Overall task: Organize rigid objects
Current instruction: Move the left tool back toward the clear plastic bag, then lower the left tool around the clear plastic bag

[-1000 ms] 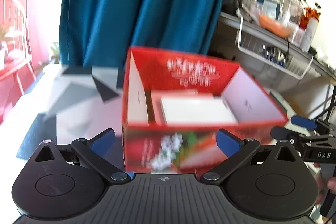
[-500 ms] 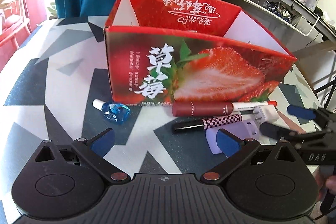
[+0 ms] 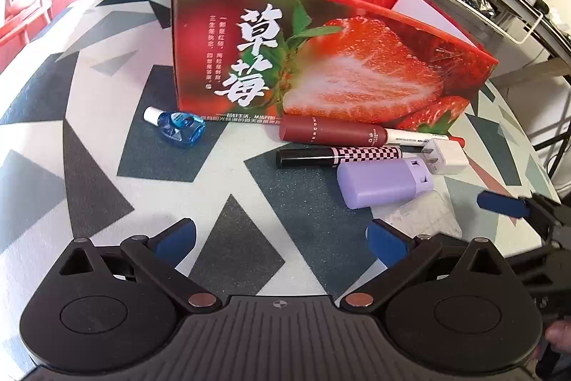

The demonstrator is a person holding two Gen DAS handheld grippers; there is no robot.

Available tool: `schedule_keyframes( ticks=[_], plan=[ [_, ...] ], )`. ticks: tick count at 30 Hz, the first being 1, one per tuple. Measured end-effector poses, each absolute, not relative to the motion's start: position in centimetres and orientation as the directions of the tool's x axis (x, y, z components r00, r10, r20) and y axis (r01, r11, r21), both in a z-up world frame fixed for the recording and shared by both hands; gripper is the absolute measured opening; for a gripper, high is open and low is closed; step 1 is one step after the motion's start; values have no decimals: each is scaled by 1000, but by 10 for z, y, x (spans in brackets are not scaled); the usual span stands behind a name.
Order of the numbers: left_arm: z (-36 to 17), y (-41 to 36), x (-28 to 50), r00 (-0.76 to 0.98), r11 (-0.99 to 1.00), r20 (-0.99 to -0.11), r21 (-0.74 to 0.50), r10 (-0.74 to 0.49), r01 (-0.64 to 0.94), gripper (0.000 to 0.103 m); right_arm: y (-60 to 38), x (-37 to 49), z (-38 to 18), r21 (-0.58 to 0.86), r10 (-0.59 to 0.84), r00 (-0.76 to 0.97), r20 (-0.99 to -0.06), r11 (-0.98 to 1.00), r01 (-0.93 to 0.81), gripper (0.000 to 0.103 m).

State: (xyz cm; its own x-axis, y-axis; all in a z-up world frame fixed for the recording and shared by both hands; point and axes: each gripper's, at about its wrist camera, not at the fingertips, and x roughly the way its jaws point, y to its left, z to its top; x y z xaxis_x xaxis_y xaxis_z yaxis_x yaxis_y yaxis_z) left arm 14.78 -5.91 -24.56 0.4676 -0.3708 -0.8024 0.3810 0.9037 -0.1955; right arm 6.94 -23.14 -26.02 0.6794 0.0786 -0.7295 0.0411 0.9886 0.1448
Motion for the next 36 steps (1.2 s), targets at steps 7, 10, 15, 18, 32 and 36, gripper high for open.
schedule_keyframes(
  ticks=[7,10,15,18,32,36],
  plan=[
    [-243,-63,143,472,893,-792,-196,-388,405,103,-231,61,-266,124,78,664,-744,992,22,102],
    [-244,-64,141,465,885,-790,-200,-400,421,103,-229,61,-268,129,92,674,-733,992,6,102],
    [-247,-62,140,434,872,-790,-246,-434,423,102,-216,62,-266,126,142,676,-723,989,-73,95],
    [-247,-61,140,427,866,-786,-264,-448,424,101,-208,64,-268,112,162,661,-733,987,-118,86],
    [-252,-74,136,343,793,-758,-356,-555,495,77,-187,65,-273,30,173,653,-738,974,-224,78],
    [-258,-79,136,295,763,-748,-410,-595,500,70,-188,65,-273,44,184,651,-736,973,-225,78]
  ],
)
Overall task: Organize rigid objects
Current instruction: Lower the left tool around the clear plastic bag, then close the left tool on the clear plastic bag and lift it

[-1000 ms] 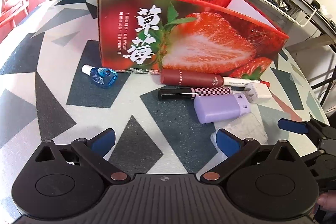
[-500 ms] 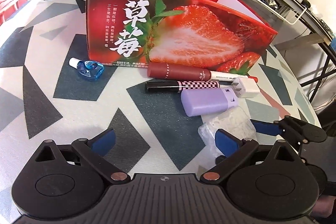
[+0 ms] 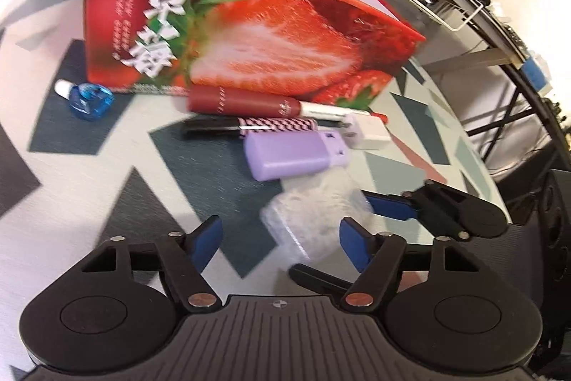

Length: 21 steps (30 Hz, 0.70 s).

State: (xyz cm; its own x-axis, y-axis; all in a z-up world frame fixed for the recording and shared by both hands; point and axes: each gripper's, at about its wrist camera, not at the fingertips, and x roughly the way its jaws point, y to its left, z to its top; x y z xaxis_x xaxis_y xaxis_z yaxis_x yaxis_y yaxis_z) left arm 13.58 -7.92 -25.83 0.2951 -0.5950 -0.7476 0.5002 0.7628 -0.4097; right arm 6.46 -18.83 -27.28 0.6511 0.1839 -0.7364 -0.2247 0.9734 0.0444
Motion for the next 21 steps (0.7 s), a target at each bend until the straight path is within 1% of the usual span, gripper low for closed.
schedule_keyframes(
  ticks=[2,5,6,9,14,17,21],
  plan=[
    [-263,-82,137,276,751,-742,-432,-611,499,56,-189,65,-273,49,187,651,-736,973,-225,79],
    [-268,-83,138,270,746,-734,-455,-623,486,47,-189,66,-274,50,190,651,-735,973,-227,79],
    [-268,-84,138,271,743,-730,-457,-627,489,45,-189,66,-274,51,191,650,-735,972,-228,79],
    [-267,-85,138,280,743,-730,-443,-624,502,44,-189,66,-273,54,193,650,-735,972,-227,80],
    [-269,-79,143,267,738,-721,-479,-639,475,45,-187,66,-275,42,189,649,-737,971,-234,81],
    [-271,-80,143,249,729,-716,-503,-652,464,46,-185,67,-278,25,182,650,-738,970,-243,80],
    [-270,-84,141,254,732,-721,-487,-645,476,48,-187,66,-277,27,184,654,-734,970,-242,77]
  ],
)
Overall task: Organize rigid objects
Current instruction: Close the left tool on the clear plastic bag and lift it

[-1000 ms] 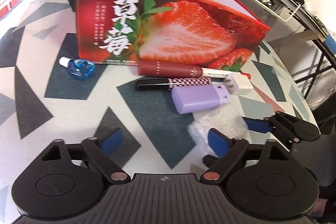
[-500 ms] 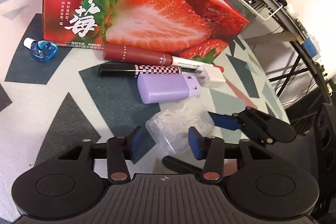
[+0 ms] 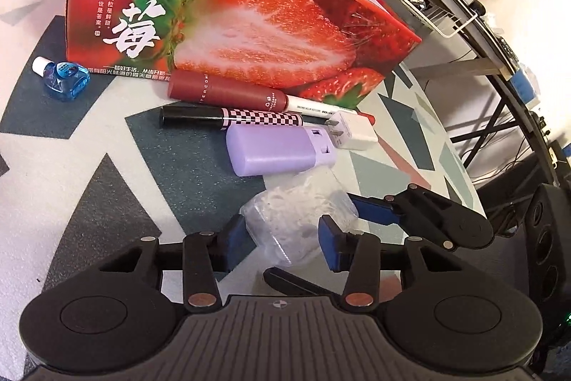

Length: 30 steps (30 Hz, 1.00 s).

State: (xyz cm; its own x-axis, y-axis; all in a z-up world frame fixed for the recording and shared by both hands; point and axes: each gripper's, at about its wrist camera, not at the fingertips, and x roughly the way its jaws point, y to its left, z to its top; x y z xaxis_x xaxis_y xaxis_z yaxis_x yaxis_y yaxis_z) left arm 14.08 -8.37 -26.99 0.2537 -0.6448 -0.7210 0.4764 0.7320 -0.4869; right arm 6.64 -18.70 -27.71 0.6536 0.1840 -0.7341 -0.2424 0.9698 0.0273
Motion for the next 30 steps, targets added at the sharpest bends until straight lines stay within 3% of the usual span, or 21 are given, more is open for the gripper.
schedule_keyframes(
  ticks=[13,23,30],
  plan=[
    [-227,-79,138,344,716,-662,-439,-666,543,48,-185,72,-245,-13,174,711,-681,968,-250,77],
    [-167,-61,183,441,695,-539,-517,-718,499,48,-187,123,-180,-84,180,791,-585,956,-280,77],
    [-144,-74,228,441,706,-554,-500,-706,502,48,-198,175,-156,-77,181,792,-583,958,-276,77]
  ],
)
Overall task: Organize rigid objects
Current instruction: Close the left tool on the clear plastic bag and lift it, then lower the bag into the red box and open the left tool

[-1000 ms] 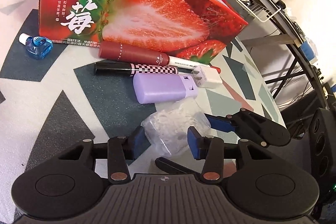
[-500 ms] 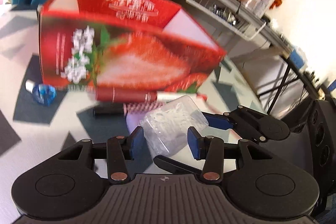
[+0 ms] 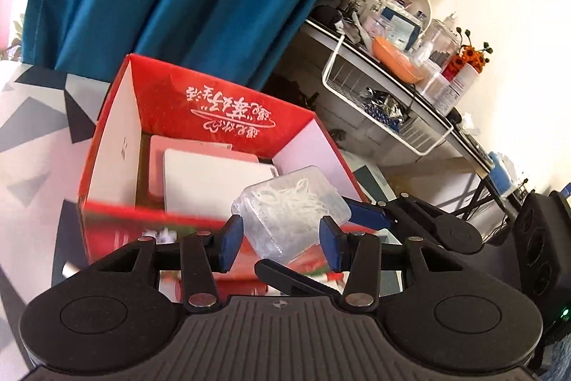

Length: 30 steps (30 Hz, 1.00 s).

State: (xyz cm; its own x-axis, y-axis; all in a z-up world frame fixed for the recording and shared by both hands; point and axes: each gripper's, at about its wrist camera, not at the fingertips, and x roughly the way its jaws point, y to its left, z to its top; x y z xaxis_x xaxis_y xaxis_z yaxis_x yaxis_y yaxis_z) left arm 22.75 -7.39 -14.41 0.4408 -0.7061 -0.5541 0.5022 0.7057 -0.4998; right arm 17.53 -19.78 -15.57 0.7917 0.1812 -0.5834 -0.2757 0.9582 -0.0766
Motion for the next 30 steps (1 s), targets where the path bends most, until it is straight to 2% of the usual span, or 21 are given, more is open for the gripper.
schedule_keyframes(
  ticks=[4,12,15,30],
  plan=[
    [-147,-86,257,402,691,-567,-524,-719,497,49,-207,203,-158,-106,157,793,-589,957,-268,77],
    [-166,-119,303,316,688,-628,-531,-711,494,50,-239,247,-176,-34,155,749,-644,973,-230,77],
    [-174,-131,313,299,688,-642,-520,-706,507,56,-247,259,-184,-24,144,739,-658,977,-212,77],
    [-216,-159,344,248,707,-684,-546,-686,450,56,-272,296,-203,33,117,660,-742,990,-138,77]
  ],
)
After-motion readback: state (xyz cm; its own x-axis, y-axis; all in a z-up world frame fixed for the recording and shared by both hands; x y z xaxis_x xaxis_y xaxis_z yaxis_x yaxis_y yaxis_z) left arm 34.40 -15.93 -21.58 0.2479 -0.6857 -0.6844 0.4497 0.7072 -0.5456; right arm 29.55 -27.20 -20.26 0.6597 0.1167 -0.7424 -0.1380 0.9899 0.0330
